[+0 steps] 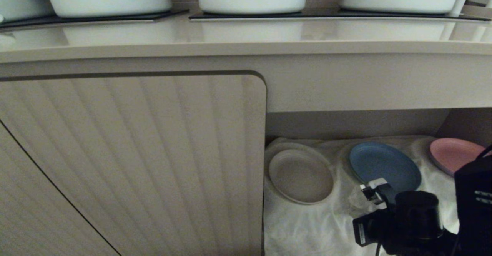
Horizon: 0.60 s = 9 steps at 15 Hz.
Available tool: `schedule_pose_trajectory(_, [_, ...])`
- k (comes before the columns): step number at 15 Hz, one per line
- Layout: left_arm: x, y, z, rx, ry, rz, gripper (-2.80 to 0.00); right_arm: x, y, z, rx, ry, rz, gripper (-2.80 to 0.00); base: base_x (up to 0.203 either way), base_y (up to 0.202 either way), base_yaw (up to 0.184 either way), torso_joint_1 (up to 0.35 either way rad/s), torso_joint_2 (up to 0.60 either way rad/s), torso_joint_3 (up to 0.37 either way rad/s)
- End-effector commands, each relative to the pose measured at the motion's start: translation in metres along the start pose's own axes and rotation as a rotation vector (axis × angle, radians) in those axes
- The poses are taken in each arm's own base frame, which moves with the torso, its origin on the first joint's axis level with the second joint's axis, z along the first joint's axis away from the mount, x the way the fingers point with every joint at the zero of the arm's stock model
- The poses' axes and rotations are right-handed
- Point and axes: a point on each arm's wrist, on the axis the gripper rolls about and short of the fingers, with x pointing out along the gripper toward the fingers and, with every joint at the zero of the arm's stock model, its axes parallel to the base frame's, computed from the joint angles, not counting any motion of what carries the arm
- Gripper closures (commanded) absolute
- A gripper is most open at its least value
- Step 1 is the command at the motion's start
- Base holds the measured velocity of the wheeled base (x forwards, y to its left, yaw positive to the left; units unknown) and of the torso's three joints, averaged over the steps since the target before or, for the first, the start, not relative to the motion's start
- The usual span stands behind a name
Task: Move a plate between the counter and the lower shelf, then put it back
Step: Pick up the plate in the cupboard
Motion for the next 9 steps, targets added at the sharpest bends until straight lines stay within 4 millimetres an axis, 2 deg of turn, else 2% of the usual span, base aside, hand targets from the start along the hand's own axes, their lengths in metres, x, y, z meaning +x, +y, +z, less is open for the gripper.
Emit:
schedule_pose_trajectory(1, [0.000,0.000,0.000,-0.001,-0.001,0.001,0.00,0.008,0.004,0.006,0.006,-0.055,-0.002,0.00,0.000,0.000,0.000,0.000,0.00,0.000])
schedule_pose_trajectory(7, [0.000,0.000,0.000,-0.001,-0.001,0.001,0.00,0.016,0.004,0.015,0.022,-0.104,-0.024,0.00,0.000,0.000,0.000,0.000,0.00,0.000])
schedule_pose_trajectory(9, [0.000,0.000,0.000,-0.001,0.000,0.001,0.00,0.018,0.005,0.030,0.061,-0.176,-0.017,0.00,0.000,0.000,0.000,0.000,0.00,0.000])
